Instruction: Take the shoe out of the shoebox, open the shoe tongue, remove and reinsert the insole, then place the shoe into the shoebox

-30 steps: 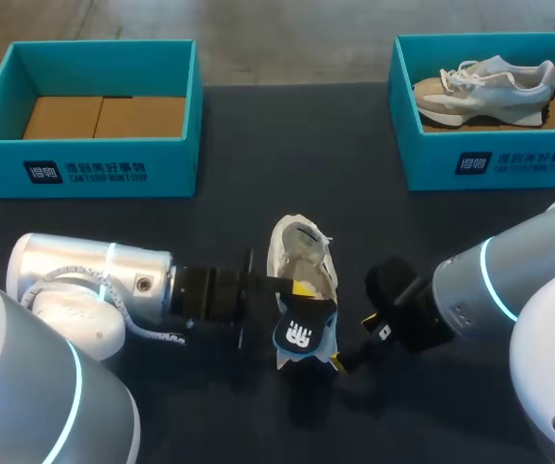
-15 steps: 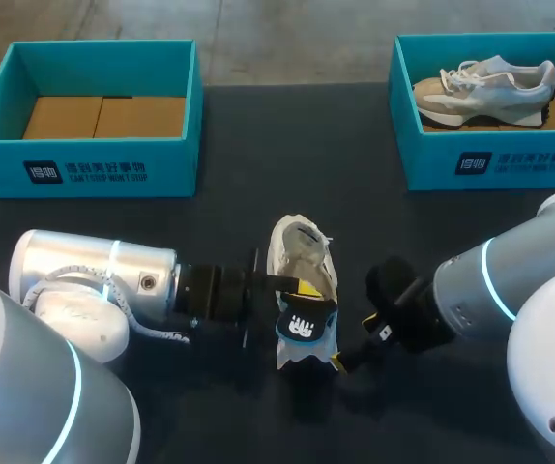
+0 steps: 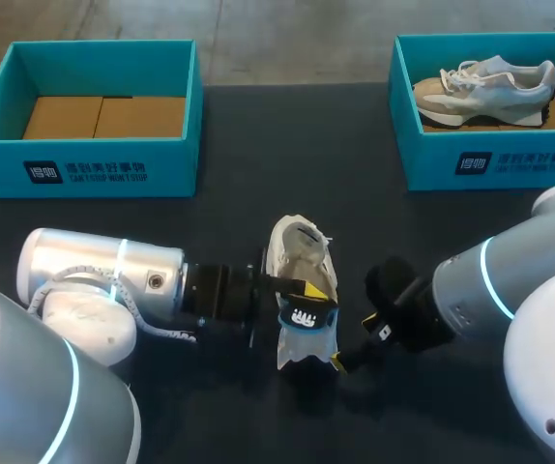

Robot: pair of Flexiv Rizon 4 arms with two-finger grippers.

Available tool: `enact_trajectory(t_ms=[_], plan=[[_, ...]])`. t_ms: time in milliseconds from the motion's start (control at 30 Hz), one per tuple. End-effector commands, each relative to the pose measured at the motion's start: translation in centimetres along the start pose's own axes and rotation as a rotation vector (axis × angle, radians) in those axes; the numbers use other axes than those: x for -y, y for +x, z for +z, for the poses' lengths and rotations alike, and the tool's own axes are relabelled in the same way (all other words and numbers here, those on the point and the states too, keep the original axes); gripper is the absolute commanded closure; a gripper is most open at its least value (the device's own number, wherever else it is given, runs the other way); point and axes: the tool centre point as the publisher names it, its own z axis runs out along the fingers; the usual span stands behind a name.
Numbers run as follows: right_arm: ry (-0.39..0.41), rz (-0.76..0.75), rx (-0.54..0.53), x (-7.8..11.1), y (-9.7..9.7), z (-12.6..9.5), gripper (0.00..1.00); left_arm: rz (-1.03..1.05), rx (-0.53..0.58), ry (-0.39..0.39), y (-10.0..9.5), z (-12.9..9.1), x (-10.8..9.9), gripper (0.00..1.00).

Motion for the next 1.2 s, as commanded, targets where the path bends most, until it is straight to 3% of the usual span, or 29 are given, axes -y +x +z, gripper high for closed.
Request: enact_trajectory(t_ms=[33, 1200], plan=[[-0.005, 0.001, 0.000, 0.25, 0.05, 0.01, 0.00, -0.001, -0.001, -0.008, 0.02, 0.38, -0.16, 1.00], [0.043, 0.072, -0.009, 0.78, -0.58, -0.34, 0.00, -0.004, 0.001, -0.017, 0.04, -0.05, -0.66, 1.00]])
